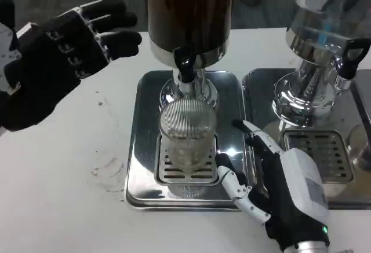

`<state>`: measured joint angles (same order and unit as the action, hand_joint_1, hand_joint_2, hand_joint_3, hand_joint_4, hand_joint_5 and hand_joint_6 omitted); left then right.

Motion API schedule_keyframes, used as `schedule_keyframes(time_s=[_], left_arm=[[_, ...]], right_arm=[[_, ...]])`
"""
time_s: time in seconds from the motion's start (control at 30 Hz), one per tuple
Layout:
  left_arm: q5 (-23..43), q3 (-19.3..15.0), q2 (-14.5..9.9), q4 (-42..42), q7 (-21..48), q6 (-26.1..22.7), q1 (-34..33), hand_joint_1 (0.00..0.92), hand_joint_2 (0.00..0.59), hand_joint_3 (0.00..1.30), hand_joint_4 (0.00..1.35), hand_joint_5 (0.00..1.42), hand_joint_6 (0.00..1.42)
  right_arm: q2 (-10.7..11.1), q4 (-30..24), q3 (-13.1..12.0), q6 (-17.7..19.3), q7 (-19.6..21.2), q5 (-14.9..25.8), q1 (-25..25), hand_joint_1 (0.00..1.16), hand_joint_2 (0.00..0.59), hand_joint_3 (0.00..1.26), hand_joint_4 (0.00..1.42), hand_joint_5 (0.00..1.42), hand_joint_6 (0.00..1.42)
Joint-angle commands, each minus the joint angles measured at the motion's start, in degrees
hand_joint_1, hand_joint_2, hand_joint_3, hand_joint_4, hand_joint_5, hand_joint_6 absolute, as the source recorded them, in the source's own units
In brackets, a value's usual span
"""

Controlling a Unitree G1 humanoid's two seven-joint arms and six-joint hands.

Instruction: Grasp the cup under the faucet to collect the drink, then remove the cup.

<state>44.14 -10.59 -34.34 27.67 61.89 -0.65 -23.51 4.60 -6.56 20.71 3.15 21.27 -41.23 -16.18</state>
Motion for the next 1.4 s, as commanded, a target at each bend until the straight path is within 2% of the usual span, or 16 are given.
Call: schedule_keyframes(time_s=[0.03, 0.37, 0.9, 1.13, 1.4], left_arm=[[-3.0, -0.8, 1.9, -0.1, 0.9, -1.3, -2.5, 0.0, 0.085, 0.31, 0.22, 0.25, 0.19], [-8.7, 0.2, 5.8, 1.5, 2.0, -0.6, -4.9, 0.0, 0.088, 0.32, 0.22, 0.25, 0.17], [-17.1, 1.7, 11.8, 0.6, -0.5, 4.8, -7.2, 0.0, 0.087, 0.31, 0.21, 0.22, 0.12], [-19.4, 1.9, 12.3, 1.4, -1.7, 7.4, -8.1, 0.0, 0.086, 0.3, 0.19, 0.21, 0.11], [-22.2, 3.7, 13.3, 4.0, -1.0, 11.5, -8.4, 0.0, 0.084, 0.3, 0.19, 0.2, 0.11]], right_arm=[[-0.5, 0.6, 0.0, 0.5, 1.4, 0.3, 0.1, 0.26, 0.368, 0.22, 0.19, 0.26, 0.27], [-1.2, 1.2, 0.1, 0.5, 2.2, 0.6, -0.1, 0.23, 0.379, 0.22, 0.19, 0.26, 0.27], [-2.2, 2.1, 0.4, 0.7, 4.0, 0.6, -0.6, 0.21, 0.377, 0.22, 0.2, 0.26, 0.27], [-2.4, 2.2, 0.6, 0.6, 4.6, 0.7, -1.0, 0.21, 0.377, 0.22, 0.19, 0.26, 0.25], [-2.6, 2.2, 0.5, 0.7, 4.6, 0.9, -1.3, 0.2, 0.382, 0.22, 0.19, 0.26, 0.25]])
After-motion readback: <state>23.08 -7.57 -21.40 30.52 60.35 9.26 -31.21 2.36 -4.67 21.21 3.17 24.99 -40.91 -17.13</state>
